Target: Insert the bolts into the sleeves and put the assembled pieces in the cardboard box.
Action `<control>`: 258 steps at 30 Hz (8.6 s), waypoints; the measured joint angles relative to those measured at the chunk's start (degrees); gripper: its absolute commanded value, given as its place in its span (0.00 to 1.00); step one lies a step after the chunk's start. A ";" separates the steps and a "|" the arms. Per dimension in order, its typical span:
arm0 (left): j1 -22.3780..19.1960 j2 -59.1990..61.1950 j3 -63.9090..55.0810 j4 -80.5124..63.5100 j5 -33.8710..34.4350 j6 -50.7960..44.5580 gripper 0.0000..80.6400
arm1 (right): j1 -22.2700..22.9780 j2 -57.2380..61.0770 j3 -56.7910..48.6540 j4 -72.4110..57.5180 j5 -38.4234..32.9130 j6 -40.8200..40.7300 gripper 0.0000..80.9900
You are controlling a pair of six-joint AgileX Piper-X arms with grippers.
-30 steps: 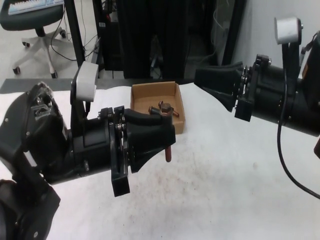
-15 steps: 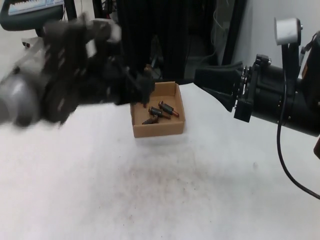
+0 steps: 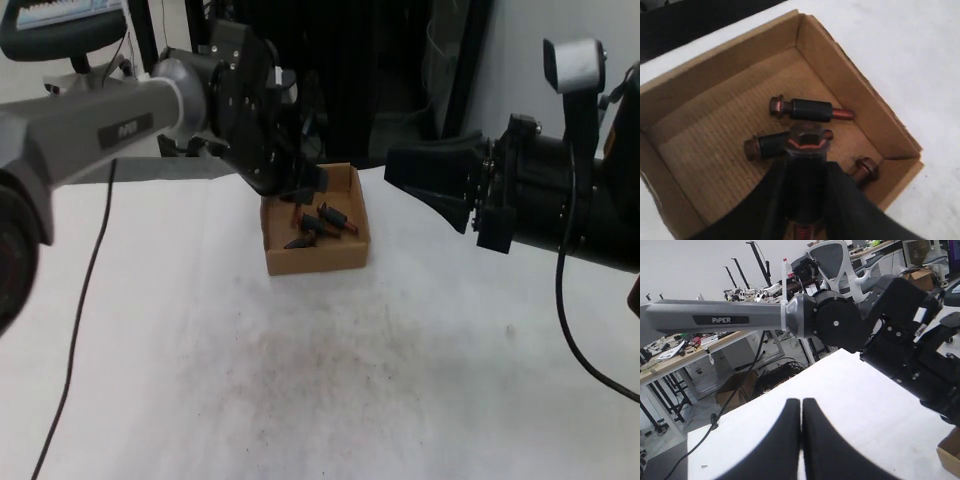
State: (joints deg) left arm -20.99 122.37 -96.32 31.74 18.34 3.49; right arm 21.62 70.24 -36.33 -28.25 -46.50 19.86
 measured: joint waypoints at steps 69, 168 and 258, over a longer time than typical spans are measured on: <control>0.00 -46.29 39.67 -9.56 -6.01 7.77 0.00 | -21.43 -23.94 2.44 37.31 20.77 -19.25 0.01; -0.49 -104.80 96.84 -29.86 -15.65 -17.59 0.00 | -23.51 -65.44 36.77 44.09 43.10 -9.19 0.01; 4.11 -122.46 97.26 2.13 -14.42 -8.19 0.00 | -23.51 -68.11 36.87 58.15 50.38 -23.31 0.01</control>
State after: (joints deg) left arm -16.88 -0.09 0.94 33.87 3.91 -4.70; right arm -1.89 2.13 0.54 29.91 3.88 -3.46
